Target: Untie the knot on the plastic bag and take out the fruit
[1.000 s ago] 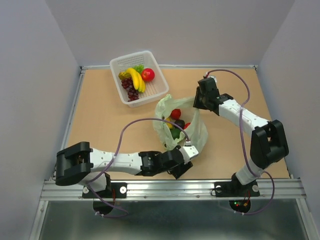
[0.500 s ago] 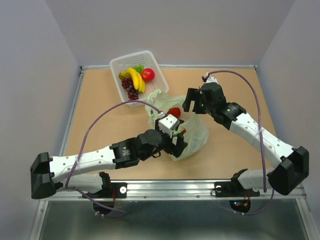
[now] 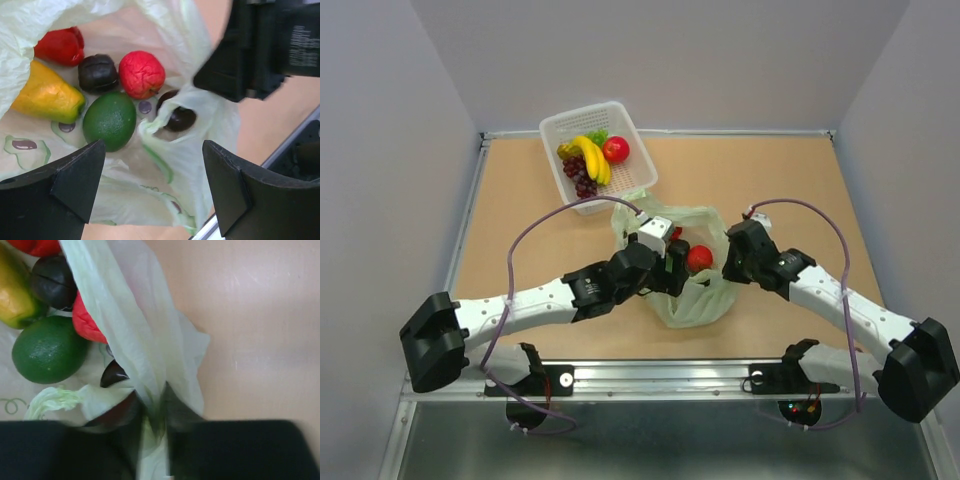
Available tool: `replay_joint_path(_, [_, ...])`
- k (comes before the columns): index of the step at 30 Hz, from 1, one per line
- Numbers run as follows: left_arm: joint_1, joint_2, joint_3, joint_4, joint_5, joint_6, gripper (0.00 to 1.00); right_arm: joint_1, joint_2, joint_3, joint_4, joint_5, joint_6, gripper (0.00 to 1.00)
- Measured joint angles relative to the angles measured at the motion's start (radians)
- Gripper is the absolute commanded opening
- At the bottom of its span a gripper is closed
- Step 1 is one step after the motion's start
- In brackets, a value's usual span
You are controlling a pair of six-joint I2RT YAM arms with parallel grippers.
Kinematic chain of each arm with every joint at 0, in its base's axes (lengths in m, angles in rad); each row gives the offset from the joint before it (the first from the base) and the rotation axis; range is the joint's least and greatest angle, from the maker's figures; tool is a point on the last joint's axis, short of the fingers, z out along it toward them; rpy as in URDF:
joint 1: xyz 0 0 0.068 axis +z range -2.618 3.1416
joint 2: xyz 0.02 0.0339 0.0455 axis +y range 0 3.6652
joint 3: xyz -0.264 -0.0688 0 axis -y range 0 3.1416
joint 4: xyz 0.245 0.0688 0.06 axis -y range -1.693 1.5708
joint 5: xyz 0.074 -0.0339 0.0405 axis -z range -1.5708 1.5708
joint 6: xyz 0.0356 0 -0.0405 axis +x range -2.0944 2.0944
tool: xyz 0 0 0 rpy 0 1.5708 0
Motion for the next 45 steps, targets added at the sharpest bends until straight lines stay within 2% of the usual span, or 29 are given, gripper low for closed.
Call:
replay_joint_path(1, [0.010,0.026,0.000,-0.003,-0.003,-0.018,0.89,0.000,-0.022,-0.018,-0.003,0.008,0.010,0.01])
replay_joint_path(2, [0.020,0.044,0.000,-0.006,-0.006,-0.033,0.88,0.000,-0.047,-0.042,0.000,0.012,0.026,0.01])
replay_joint_path(9, [0.116,0.095,-0.015,-0.045,-0.039,-0.154,0.85,0.000,-0.178,-0.178,0.035,0.022,0.070,0.00])
replay_joint_path(17, [0.143,0.134,-0.011,-0.097,-0.016,-0.229,0.85,0.000,-0.181,-0.244,0.089,-0.014,0.070,0.00])
replay_joint_path(26, [0.143,0.298,0.206,-0.197,0.002,-0.287,0.84,0.000,-0.187,-0.285,0.134,-0.034,0.054,0.00])
replay_joint_path(33, [0.141,0.444,0.243,-0.260,0.006,-0.314,0.92,0.000,-0.187,-0.290,0.161,-0.052,0.037,0.01])
replay_joint_path(38, [0.137,0.526,0.277,-0.292,0.008,-0.318,0.93,0.000,-0.187,-0.291,0.175,-0.076,0.024,0.01])
replay_joint_path(41, [0.133,0.567,0.303,-0.296,0.010,-0.323,0.83,0.000,-0.187,-0.291,0.183,-0.085,0.013,0.01])
replay_joint_path(44, [0.128,0.579,0.315,-0.299,0.008,-0.328,0.54,0.000,-0.187,-0.291,0.188,-0.089,0.004,0.01])
replay_joint_path(45, [0.126,0.579,0.317,-0.301,0.007,-0.331,0.41,0.000,-0.187,-0.291,0.188,-0.089,0.002,0.01])
